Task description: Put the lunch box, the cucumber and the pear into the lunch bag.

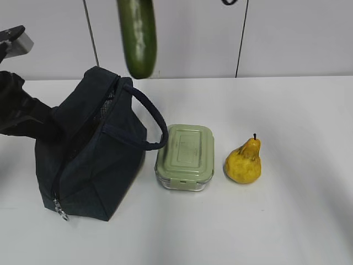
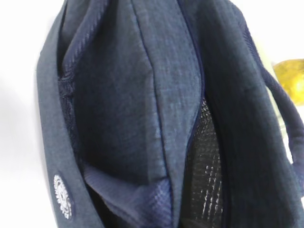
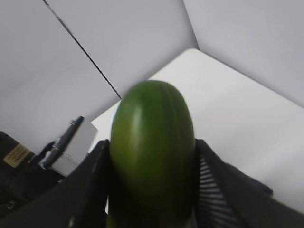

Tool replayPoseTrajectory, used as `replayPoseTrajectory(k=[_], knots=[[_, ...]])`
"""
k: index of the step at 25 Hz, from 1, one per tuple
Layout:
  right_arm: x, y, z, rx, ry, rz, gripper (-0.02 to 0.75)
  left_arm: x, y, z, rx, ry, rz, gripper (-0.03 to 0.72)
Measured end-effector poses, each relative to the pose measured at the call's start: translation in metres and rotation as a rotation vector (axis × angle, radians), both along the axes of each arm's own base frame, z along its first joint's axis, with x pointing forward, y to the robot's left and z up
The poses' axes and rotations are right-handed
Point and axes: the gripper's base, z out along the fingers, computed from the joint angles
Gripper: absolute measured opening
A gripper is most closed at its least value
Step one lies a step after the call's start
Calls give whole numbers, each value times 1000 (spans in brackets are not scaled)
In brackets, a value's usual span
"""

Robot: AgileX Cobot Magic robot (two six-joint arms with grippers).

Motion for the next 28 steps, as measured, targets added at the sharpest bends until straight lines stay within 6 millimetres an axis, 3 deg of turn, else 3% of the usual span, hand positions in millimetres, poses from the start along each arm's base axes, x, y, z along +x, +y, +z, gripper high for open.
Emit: replayPoseTrajectory(k=[4,9,17,21,24,28], knots=[[-10,34,2,31,-159,70,351,0,0,0,-1,-3,2,2],[-8,62,-24,17,-215,137,351,1,0,0,-1,-6,4,2],[14,76,-84,-47,-173,155,351,1,0,0,-3,-11,8,1],[18,77,-95,-59,-163,160,352,2,0,1,-3,-16,12,1],[17,77,-96,-61,-162,165,402,2,0,1,-4,-17,13,1],[17,72,-96,-61,-144,197,582,2,0,1,-4,-18,14,1]])
